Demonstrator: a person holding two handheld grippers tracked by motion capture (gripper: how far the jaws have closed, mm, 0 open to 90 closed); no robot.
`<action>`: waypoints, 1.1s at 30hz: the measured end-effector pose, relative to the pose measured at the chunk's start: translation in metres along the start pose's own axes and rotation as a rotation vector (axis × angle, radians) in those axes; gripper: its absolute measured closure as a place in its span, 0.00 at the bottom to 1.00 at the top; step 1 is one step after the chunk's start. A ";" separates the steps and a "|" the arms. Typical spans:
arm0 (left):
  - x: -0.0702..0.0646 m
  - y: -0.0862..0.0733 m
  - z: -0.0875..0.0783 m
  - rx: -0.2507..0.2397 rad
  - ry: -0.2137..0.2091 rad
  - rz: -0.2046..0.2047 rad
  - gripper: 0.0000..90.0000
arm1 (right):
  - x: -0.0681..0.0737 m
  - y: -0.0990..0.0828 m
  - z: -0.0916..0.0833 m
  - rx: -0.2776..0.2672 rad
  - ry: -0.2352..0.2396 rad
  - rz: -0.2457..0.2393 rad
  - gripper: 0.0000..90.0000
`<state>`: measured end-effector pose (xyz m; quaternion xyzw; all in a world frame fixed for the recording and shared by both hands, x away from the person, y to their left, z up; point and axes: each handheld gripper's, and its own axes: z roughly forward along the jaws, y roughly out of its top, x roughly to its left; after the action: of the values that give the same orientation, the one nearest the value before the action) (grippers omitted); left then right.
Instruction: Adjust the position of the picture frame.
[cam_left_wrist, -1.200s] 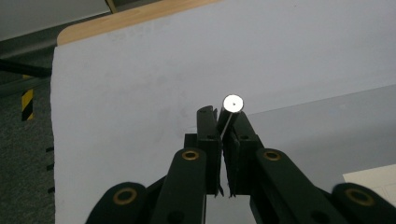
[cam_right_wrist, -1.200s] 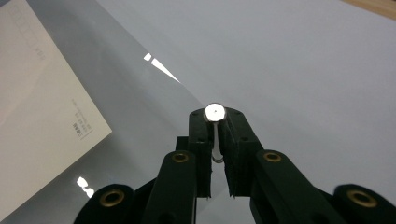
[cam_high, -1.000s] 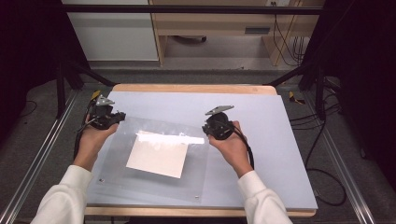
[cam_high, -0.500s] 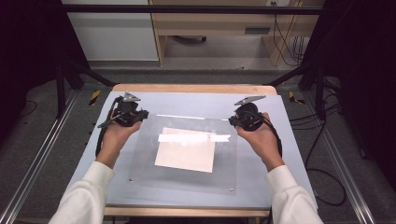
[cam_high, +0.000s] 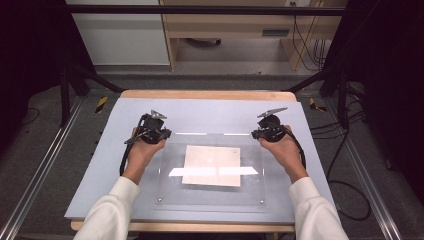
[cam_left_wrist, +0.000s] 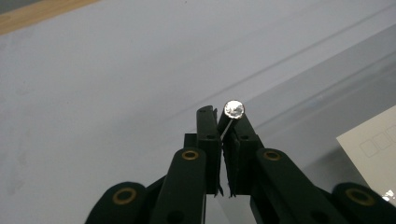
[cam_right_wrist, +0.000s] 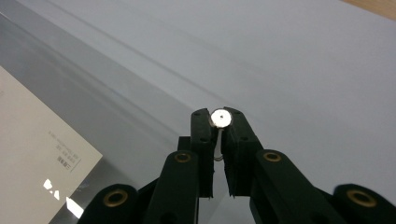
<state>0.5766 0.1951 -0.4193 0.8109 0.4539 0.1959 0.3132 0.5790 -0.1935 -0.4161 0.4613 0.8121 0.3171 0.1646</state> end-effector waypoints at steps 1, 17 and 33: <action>0.001 -0.002 0.002 0.005 0.003 0.000 0.94 | 0.000 0.000 0.003 0.005 0.000 -0.002 0.93; 0.002 -0.014 0.022 0.002 0.020 -0.015 0.94 | -0.003 -0.009 0.033 0.026 -0.013 0.014 0.94; -0.008 -0.019 0.041 -0.142 0.007 -0.177 0.94 | -0.004 -0.016 0.043 0.034 -0.027 0.032 0.94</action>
<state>0.5861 0.1821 -0.4627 0.7427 0.5096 0.2021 0.3845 0.5952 -0.1875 -0.4585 0.4811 0.8077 0.2997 0.1624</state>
